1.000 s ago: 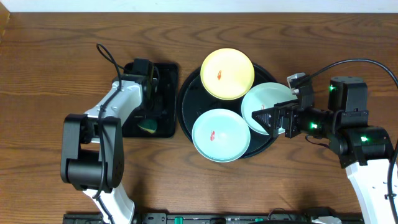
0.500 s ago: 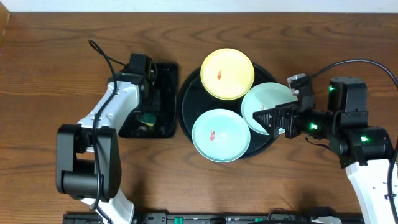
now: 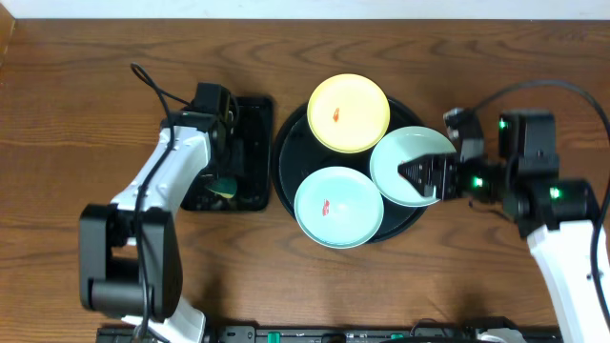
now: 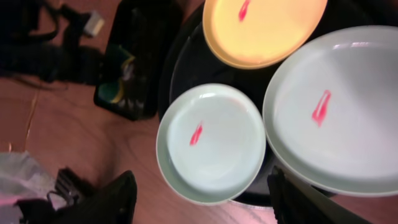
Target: Clean dirty plates on tray and stack at the side
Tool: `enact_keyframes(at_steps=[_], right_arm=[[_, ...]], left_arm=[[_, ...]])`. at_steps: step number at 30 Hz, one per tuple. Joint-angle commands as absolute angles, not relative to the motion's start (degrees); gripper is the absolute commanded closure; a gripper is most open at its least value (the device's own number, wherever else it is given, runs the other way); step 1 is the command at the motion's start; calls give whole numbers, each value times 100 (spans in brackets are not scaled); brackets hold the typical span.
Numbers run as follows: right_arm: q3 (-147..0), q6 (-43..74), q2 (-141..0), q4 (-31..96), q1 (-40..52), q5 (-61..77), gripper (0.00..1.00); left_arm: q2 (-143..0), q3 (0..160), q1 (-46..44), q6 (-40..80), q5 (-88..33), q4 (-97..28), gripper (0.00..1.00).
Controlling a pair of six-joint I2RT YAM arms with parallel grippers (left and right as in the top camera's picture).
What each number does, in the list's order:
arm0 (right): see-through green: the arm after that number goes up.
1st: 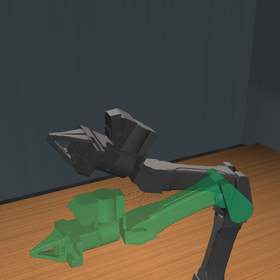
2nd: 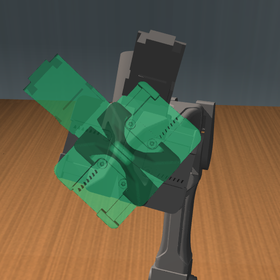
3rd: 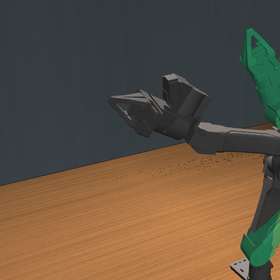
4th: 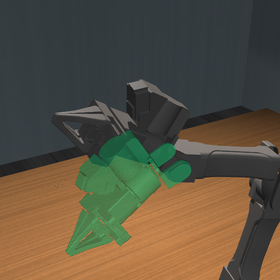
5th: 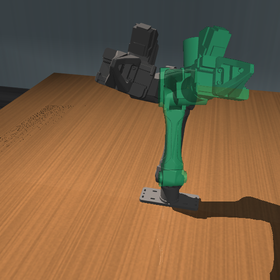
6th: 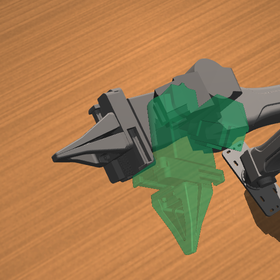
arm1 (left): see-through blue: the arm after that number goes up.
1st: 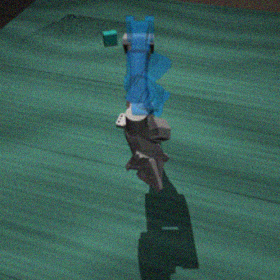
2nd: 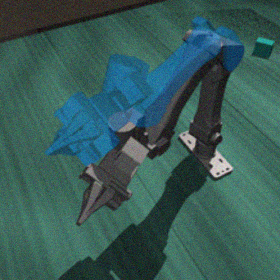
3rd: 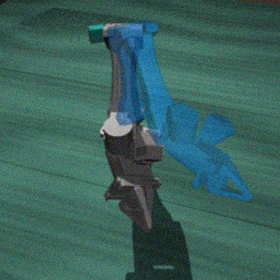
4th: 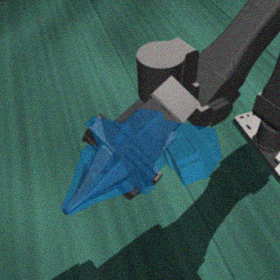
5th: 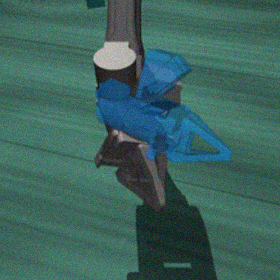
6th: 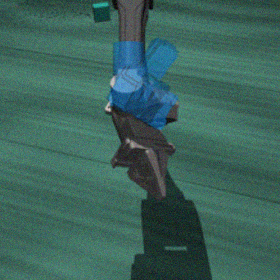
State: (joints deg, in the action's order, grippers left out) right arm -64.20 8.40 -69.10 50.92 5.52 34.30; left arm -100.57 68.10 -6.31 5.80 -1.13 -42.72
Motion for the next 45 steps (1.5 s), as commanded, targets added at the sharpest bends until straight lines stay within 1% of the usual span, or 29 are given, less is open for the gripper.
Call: enact_keyframes(at_steps=[1,6,9,11,15,22,28,31,34,35,36,37,39,40,41,45], right_arm=[[-7107,897,-7428,5223,685,3148,36],[-8058,939,-8512,5319,821,2119,34],[-8243,915,-9067,4775,821,1900,32],[-8243,917,-9404,4346,821,1894,32],[-8243,913,-10116,3684,821,1796,35],[-8243,810,-11218,2685,849,1782,40],[-8243,902,-11898,2202,934,1780,45],[-8243,1076,-12125,1994,1009,1782,51],[-8243,1135,-12287,1837,1149,1782,60],[-8243,1135,-12293,1841,1190,1782,65],[-8241,1133,-12296,1848,1247,1778,74],[-8241,1131,-12296,1850,1288,1774,80],[-8243,1133,-12276,1852,1363,1772,89],[-8243,1138,-12261,1885,1389,1730,96],[-8243,1164,-12248,1940,1406,1662,99],[-8243,1288,-12145,2349,1431,1245,99]], left_arm=[[-9717,7240,-694,628,-102,-4423,93],[-9537,7957,-871,670,-104,-4840,93],[-9531,8372,-899,1009,-215,-4904,92],[-9531,8558,-897,1048,-735,-4834,92],[-9531,8639,-897,1264,-1339,-4569,92],[-9531,8639,-897,1299,-1374,-4512,93],[-9531,8637,-897,1299,-1374,-4626,93],[-9531,8637,-899,1299,-1376,-4622,93],[-9537,8637,-899,1299,-1376,-4554,92],[-9539,8637,-899,1299,-1376,-4532,93],[-9546,8637,-910,1299,-1376,-4501,92],[-9546,8637,-917,1302,-1380,-4464,93],[-9548,8637,-952,1299,-1385,-4386,93],[-9548,8637,-982,1299,-1396,-4333,92],[-9550,8637,-1020,1299,-1393,-4278,93],[-9642,8637,-1234,1299,-1393,-4066,93]])
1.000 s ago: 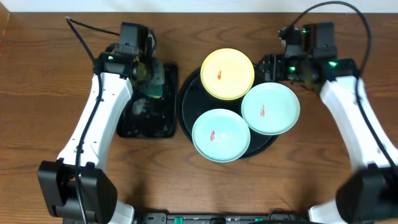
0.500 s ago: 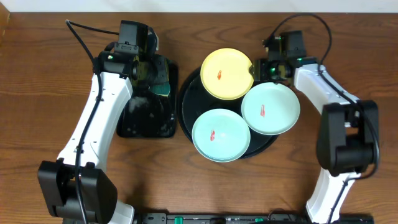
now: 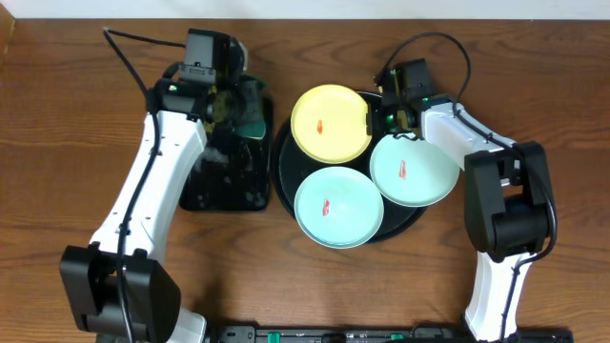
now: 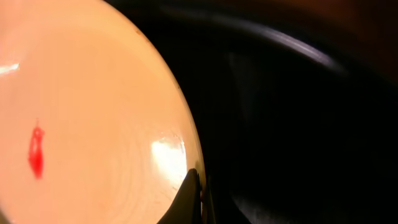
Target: Clean dirty plates on tray and stack at the side
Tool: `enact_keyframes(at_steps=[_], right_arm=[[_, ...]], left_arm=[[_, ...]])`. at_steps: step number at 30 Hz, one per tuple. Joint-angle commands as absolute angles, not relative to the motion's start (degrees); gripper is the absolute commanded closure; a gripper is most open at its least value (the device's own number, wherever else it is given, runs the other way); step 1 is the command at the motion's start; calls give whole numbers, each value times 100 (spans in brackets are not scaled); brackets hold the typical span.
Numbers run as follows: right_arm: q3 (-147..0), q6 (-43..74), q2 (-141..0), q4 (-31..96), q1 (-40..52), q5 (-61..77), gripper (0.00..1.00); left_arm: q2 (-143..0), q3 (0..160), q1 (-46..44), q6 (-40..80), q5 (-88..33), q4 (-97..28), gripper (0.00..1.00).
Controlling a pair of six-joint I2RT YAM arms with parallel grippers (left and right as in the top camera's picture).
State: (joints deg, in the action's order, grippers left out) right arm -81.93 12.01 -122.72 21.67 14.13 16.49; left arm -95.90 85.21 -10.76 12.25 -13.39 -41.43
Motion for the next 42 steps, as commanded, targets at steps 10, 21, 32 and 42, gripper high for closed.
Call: enact_keyframes(at_steps=[10,21,32,42], right_arm=[[-8246,1581,-11952,2917,1435,329,99],[-8243,1446,-11944,3024,1437,346,99],[-8243,1406,-11944,3153,1470,346,99],[-8243,1267,-11944,3295,1549,342,99]], left_arm=[[-10667,8637,-2143,1898,-1398,-3072,93],[-12103,8637,-2801,3208,-1417,-1468,93],[-12864,8637,-2766,2705,-993,-1033,93],[-12774,8851,-2808,965,1704,-1944,93]])
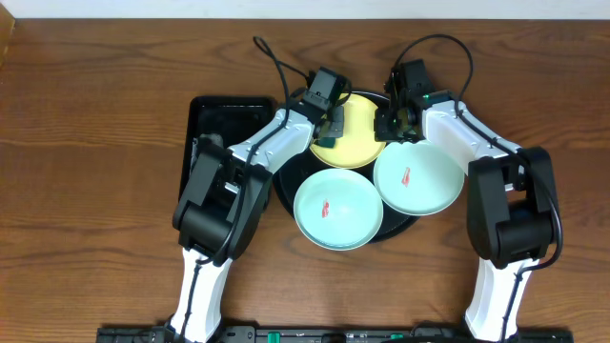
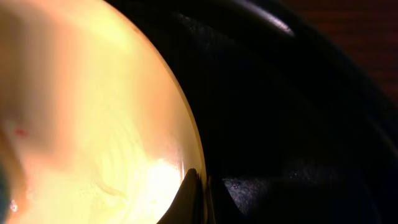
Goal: Clean dirty plates on tray and stack at the side
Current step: 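Scrub the yellow plate with the sponge while right gripper holds it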
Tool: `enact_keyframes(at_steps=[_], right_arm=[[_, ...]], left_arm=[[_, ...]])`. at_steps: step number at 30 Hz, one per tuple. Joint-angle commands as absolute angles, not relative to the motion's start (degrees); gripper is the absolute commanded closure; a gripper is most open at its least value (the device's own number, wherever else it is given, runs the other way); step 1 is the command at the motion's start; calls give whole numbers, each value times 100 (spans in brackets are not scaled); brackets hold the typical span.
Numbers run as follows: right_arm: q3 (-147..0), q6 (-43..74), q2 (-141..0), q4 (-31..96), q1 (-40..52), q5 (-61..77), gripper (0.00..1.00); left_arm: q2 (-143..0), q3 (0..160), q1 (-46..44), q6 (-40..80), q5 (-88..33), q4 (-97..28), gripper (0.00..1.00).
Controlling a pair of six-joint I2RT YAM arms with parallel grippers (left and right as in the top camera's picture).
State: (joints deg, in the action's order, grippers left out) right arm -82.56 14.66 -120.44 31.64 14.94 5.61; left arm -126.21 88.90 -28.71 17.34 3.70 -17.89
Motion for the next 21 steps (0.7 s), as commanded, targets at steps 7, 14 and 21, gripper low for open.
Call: enact_keyframes(at_steps=[7,14,21], right_arm=[[-8243,1168,-11944,3367,1549,283,99],[-8243,1017,-11944,3409,1553,283,99],[-8243,1020,-11944,3511,1559,283,99]], left_arm=[[-12864,8847,-3164,2053,364,-1737,93],[-13076,8838,-3470,3575,-989,-764,93],[-13074,8838,-3269,3374,-329,51,92]])
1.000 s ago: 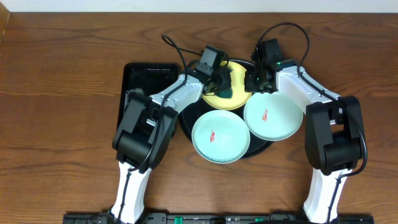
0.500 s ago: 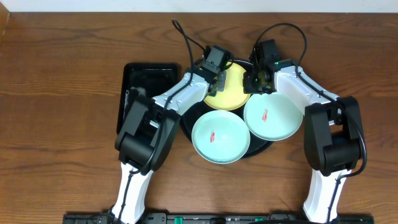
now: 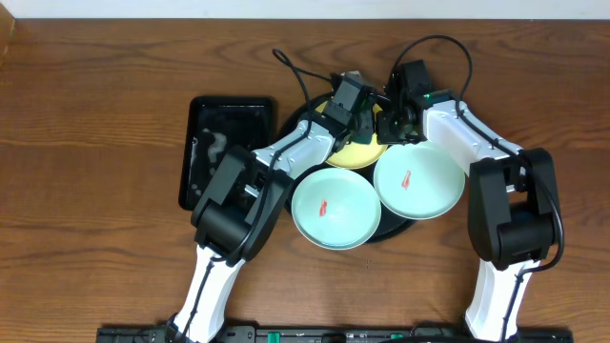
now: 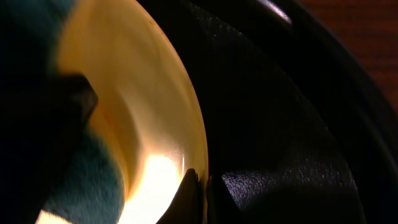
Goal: Clean dirty plates on tray and stack at the side
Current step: 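Scrub the yellow plate with the sponge while right gripper holds it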
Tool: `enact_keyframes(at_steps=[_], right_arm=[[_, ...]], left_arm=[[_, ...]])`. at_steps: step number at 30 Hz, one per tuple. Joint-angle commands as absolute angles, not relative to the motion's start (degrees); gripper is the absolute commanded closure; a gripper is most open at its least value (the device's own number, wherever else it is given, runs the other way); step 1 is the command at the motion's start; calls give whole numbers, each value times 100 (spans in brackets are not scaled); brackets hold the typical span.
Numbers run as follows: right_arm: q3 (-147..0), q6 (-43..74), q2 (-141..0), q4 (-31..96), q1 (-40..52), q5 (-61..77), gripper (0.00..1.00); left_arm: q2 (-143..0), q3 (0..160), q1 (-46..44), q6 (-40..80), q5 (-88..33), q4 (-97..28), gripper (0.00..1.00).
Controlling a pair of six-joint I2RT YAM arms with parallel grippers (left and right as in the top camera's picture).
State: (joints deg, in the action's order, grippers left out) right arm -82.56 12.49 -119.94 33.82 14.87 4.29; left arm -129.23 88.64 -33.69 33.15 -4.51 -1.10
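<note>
A yellow plate lies at the back of the round black tray. My right gripper is shut on its right rim; the right wrist view shows the fingertips pinching that rim. My left gripper is over the plate, shut on a teal sponge that presses on the plate's inside. Two pale green plates, one front and one right, each bear a red smear. The arm and sponge hide most of the yellow plate's face.
A black rectangular tray sits on the wooden table left of the round tray. Both arms cross above the back of the round tray, their cables looping behind them.
My left gripper and the sponge have moved from the yellow plate's left part to its right part, close to my right gripper. The right gripper still pinches the rim.
At first my left gripper was down at the rectangular tray and my right gripper was open beside the right green plate. Then the left held the sponge above that tray and the right pinched the red-smeared yellow plate. Later the sponge was on the plate, with only a faint red trace.
</note>
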Motion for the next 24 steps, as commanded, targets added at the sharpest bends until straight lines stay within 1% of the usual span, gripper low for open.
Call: enact_keyframes(at_steps=[1,5,9,12,17,20,24], right_arm=[[-8243,1020,-11944,3531,1559,283,99],[-8243,1020,-11944,3542,1570,285,99],[-8243,1020,-11944,3553,1577,283,99],[-8243,1022,-11944,3557,1577,283,99],[-8243,1022,-11944,3557,1575,283,99],[-8243,1024,-11944,3559,1575,283,99],[-8243,1024,-11944,3559,1575,283,99]], left_arm=[[-13074,8838,-3192,3218,-237,71,93],[-13074,8838,-2836,2808,261,34,92],[-13074,8838,-2495,2349,263,-45,93],[-13047,8838,-2340,2056,252,-440,93],[-13041,8838,-2477,2128,-495,-1166,92],[-13041,8838,-2729,2617,-786,-1496,92],[-13041,8838,-2987,3100,-1682,-1634,92]])
